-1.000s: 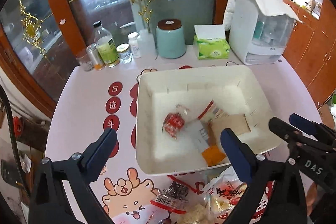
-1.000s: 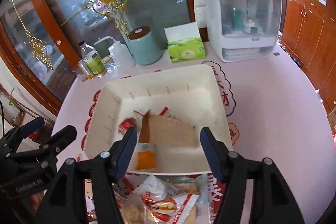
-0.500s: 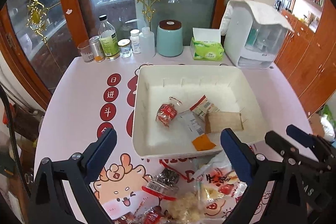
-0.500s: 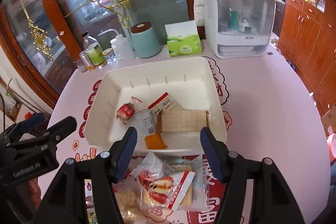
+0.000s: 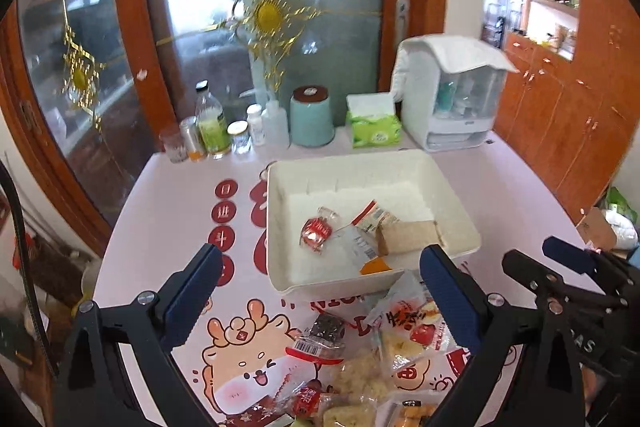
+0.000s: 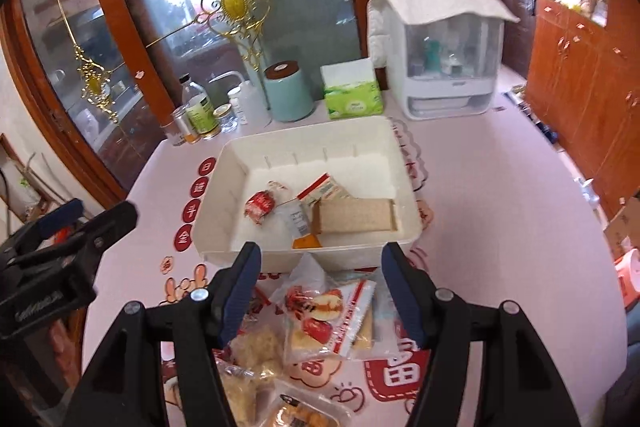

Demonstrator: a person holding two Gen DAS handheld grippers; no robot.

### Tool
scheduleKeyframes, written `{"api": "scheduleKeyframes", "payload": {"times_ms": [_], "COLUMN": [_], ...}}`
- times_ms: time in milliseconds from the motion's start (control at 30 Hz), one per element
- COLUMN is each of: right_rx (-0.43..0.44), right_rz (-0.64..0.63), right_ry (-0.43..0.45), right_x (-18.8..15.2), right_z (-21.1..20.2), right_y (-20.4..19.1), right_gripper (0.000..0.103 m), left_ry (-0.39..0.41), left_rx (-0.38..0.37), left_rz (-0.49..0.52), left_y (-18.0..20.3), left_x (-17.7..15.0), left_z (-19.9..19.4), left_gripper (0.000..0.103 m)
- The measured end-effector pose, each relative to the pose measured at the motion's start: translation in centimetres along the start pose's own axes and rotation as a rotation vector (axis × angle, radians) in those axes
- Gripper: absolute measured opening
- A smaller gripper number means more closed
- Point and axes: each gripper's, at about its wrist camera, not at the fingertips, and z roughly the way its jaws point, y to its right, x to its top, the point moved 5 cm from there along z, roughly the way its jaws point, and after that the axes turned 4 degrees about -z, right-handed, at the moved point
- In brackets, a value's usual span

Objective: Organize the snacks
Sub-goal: 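Withdraw both open grippers from the tray back toward the pile, then grasp green pastry packet with left gripper while right grasps blue wrapper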

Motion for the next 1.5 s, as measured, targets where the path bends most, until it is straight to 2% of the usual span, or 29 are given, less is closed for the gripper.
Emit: {"api": "scheduleKeyframes", "payload": {"times_ms": [133,267,433,567,700,933,1200,1333,1500], "right_rx": [-0.056,-0.093,-0.082,-0.056,-0.026,-0.059,-0.034,-0.046,-0.015], "right_rz": [-0.026,-0.055,-0.077,-0.095,-0.075,-0.099,-0.067,-0.068,-0.076], "right_ry": [0.043,0.059,0.071,0.064,0.062,0.046,-0.031,-0.114,-0.219], "right_x": [-0.4,-1.1,-2.2,-3.3,-4.7,-7.7,-13.1,-16.7,-21.1], "right_z": [-1.9,-3.5,-5.4,-6.5,-7.3,-8.1,-7.1,-5.6,-3.8], "right_y": [-0.2,-0.6,-1.4,-2.2,-2.6,-3.1,-1.9,-1.4,-2.0], "right_gripper": [0.064,0.064,0.064,0.064,0.064,0.064,0.064,0.064,0.064], "left_ry": [0.028,0.009,0.031,0.001,-0.001,-0.039,-0.095,-0.145,-0.201], "left_rx": [-0.009,-0.068,-0.08,-0.125,-0.128,-0.138,-0.1,-0.082,-0.065], "left_rz": [0.01,0.01,0.033,-0.002,-0.019,-0.032,-0.003,0.012,0.019], "left_y": [0.1,0.3,0.4,0.0,-0.8,-2.1,-3.3,-4.0,-5.2], "left_x": [-0.4,-1.2,-2.5,-4.0,-5.5,-9.4,-14.2,-16.9,-19.6], "left_z": [-2.3,-4.0,-6.2,-6.9,-7.4,-7.2,-6.5,-5.7,-4.6], "left_gripper": [0.093,0.088,0.088,0.088,0.088,0.088,0.088,0.088,0.088]}}
